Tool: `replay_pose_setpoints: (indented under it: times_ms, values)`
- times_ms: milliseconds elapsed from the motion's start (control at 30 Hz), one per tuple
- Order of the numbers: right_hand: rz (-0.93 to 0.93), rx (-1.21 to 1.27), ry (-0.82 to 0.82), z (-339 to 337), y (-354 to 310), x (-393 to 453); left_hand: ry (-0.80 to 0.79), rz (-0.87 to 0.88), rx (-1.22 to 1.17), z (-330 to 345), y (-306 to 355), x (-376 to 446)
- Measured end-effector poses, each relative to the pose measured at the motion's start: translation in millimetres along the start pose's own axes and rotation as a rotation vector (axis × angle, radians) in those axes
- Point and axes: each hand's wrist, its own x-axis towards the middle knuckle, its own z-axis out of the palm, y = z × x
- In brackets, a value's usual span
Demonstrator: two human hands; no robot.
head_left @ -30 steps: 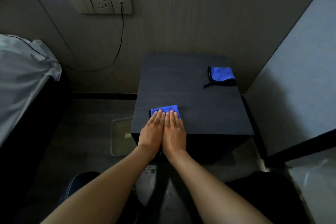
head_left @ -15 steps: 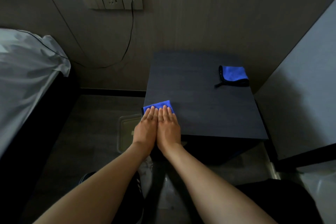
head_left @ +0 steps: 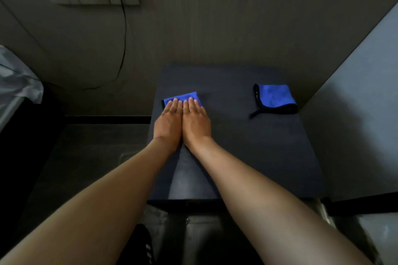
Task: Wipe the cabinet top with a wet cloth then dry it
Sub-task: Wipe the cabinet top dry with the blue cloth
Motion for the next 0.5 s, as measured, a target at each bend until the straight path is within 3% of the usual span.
replay_pose_setpoints:
  times_ms: [500]
  values:
    - [0.080,-0.151,0.014,-48.2,115.8,143.9,0.000,0.020,0.007,26.8,72.3,181.9]
